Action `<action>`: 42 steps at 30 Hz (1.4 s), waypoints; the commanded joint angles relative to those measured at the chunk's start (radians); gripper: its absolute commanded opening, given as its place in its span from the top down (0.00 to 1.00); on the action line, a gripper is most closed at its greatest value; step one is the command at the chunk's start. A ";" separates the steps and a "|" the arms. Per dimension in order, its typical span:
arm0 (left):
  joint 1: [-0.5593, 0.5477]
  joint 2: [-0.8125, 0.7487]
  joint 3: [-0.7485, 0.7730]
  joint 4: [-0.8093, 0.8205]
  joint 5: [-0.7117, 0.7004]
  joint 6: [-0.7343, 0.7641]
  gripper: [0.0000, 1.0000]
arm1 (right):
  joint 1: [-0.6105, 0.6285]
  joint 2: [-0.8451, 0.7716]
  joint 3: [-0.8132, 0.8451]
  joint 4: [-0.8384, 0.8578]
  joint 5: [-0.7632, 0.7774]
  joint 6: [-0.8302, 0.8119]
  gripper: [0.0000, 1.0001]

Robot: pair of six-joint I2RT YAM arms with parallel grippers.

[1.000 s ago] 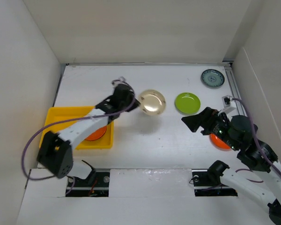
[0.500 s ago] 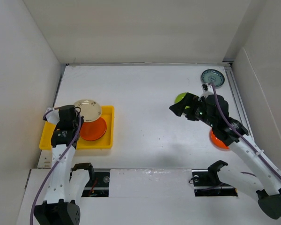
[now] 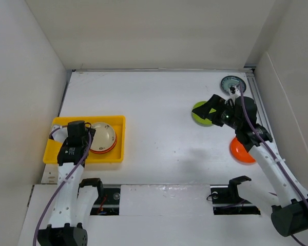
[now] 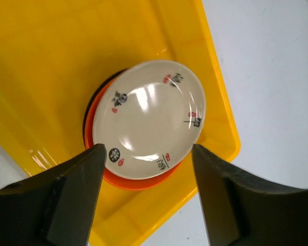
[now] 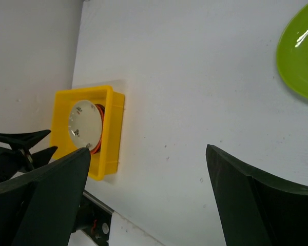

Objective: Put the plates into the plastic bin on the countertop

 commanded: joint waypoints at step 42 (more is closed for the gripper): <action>-0.510 0.705 0.378 0.670 0.654 0.393 0.00 | -0.450 0.891 0.183 0.166 -0.067 0.043 1.00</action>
